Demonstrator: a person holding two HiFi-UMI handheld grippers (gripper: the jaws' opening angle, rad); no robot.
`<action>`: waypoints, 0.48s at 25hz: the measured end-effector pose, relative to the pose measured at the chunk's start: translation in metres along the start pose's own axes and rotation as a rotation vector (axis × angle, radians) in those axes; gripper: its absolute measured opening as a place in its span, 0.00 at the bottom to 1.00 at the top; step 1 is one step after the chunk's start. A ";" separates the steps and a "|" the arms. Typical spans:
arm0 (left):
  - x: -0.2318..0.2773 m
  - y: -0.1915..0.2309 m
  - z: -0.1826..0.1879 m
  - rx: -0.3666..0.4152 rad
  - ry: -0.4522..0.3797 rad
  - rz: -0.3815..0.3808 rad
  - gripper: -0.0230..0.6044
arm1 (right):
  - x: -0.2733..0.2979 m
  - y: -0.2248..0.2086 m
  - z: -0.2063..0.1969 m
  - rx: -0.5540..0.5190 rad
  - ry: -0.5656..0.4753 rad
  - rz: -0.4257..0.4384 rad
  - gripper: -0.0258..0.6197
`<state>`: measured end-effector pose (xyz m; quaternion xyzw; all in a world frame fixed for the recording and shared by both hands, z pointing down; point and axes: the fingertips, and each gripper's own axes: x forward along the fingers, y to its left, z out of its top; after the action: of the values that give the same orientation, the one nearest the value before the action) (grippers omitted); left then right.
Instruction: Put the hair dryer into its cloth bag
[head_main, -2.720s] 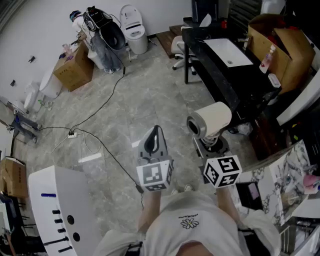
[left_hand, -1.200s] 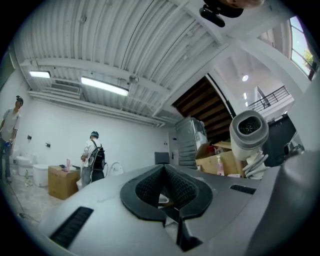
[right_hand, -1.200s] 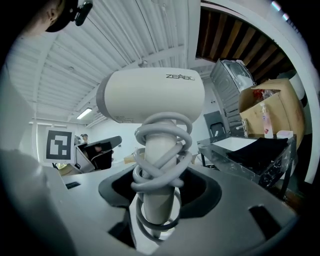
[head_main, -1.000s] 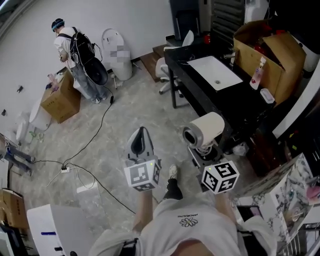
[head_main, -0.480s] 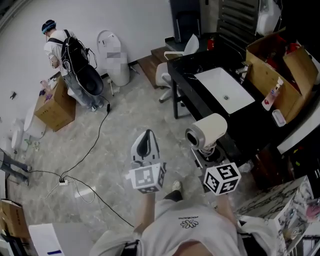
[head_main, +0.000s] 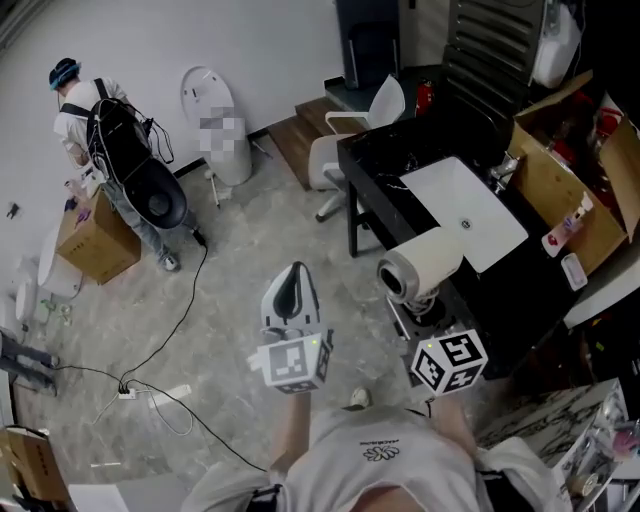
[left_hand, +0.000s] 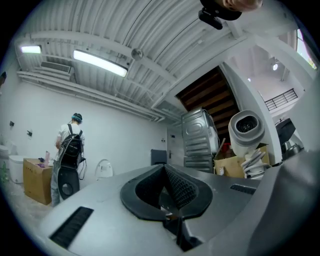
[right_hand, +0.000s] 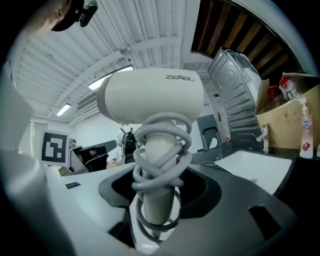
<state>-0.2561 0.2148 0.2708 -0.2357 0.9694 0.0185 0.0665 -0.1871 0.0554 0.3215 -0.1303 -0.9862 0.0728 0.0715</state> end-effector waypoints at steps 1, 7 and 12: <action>0.008 0.001 -0.002 -0.005 0.004 -0.007 0.06 | 0.005 -0.004 0.002 -0.002 0.001 -0.007 0.36; 0.040 -0.009 -0.013 -0.031 0.022 -0.034 0.06 | 0.019 -0.033 0.010 -0.001 0.002 -0.050 0.36; 0.048 -0.018 -0.018 -0.034 0.026 -0.017 0.06 | 0.023 -0.049 0.008 0.028 0.002 -0.036 0.36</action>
<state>-0.2923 0.1753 0.2822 -0.2451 0.9677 0.0312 0.0500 -0.2223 0.0137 0.3250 -0.1116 -0.9872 0.0854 0.0757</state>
